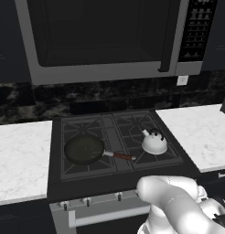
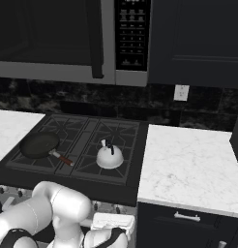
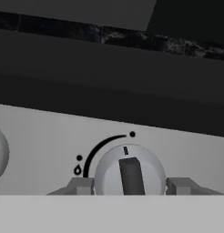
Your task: Pick the kettle from the counter and place it on a stove burner. Then turn the burner on.
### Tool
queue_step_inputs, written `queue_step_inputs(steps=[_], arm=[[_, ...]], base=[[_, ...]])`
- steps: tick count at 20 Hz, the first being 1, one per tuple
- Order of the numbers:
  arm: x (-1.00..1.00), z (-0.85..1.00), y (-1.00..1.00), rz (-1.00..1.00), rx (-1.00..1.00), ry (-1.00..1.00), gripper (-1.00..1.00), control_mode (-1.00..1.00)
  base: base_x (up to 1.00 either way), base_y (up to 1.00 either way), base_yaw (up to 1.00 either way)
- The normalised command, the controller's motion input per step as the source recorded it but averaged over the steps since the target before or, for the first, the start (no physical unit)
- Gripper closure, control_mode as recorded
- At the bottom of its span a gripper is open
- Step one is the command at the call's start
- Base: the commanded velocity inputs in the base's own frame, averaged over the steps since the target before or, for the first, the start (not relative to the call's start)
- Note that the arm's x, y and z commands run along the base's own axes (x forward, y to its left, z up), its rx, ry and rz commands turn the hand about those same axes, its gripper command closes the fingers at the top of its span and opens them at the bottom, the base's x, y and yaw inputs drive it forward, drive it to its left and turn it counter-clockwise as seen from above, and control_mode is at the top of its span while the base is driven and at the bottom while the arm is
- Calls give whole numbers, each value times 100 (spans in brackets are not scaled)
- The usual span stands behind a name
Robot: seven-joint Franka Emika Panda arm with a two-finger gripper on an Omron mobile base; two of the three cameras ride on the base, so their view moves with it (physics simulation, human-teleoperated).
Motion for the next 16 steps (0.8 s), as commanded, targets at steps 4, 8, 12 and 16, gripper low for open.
queue_step_inputs(steps=[4, 8, 12, 16], arm=[[0, 10, 0, 4, -44, 2, 100, -100], [0, 12, 0, 6, -48, 3, 100, -100], [0, 4, 0, 7, -50, 1, 100, -100], [0, 0, 0, 5, -48, 0, 100, -100]], base=[[0, 0, 0], [0, 0, 0], [0, 0, 0], [0, 0, 0]])
